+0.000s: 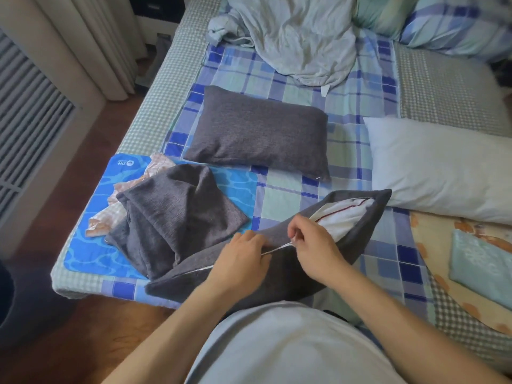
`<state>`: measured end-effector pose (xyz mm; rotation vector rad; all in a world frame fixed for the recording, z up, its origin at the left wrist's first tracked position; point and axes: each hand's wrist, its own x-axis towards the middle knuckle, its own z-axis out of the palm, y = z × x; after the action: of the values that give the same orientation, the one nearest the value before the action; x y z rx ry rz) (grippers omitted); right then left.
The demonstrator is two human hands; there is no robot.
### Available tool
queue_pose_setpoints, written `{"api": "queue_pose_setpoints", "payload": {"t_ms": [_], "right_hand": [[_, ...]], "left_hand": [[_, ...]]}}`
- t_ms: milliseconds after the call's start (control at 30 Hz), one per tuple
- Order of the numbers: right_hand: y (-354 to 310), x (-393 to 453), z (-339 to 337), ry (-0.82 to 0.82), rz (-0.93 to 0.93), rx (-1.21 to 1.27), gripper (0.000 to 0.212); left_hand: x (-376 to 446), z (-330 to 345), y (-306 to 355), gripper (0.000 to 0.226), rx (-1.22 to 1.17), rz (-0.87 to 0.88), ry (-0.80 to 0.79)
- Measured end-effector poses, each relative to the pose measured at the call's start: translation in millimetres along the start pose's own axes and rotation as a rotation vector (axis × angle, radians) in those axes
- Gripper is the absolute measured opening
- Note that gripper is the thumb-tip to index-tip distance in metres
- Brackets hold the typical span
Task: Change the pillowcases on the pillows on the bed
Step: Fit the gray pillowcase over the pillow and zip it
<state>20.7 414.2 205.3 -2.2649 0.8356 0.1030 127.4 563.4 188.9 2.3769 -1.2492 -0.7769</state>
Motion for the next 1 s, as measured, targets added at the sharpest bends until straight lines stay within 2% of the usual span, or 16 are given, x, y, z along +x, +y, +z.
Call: {"api": "queue_pose_setpoints", "payload": {"t_ms": [167, 267, 333, 433, 533, 633, 833, 933, 1000], "right_hand": [[33, 1, -4, -0.215, 0.133, 0.302, 0.029], [40, 1, -11, -0.276, 0.055, 0.215, 0.022], [30, 0, -12, -0.325, 0.017, 0.129, 0.024], [21, -13, -14, -0.248, -0.066, 0.009, 0.027], [23, -20, -10, -0.145, -0.063, -0.093, 0.024], [27, -17, -8, -0.06, -0.004, -0.121, 0.03], [57, -5, -45, 0.002, 0.154, -0.13, 0.033], [63, 0, -54, 0.018, 0.13, -0.185, 0.036], [61, -2, -55, 0.019, 0.045, -0.197, 0.035]], "left_hand": [[7, 42, 3, 0.03, -0.133, 0.016, 0.003], [9, 49, 10, 0.035, -0.021, 0.059, 0.008], [14, 54, 18, 0.029, -0.004, 0.079, 0.081], [23, 56, 31, 0.019, -0.034, 0.085, 0.125], [24, 58, 37, 0.008, 0.094, 0.155, 0.103], [14, 57, 42, 0.017, 0.17, 0.171, 0.124], [10, 45, 45, 0.016, 0.169, 0.092, 0.074], [17, 44, 55, 0.016, 0.166, 0.096, 0.06], [25, 42, 56, 0.014, 0.183, 0.076, 0.061]]}}
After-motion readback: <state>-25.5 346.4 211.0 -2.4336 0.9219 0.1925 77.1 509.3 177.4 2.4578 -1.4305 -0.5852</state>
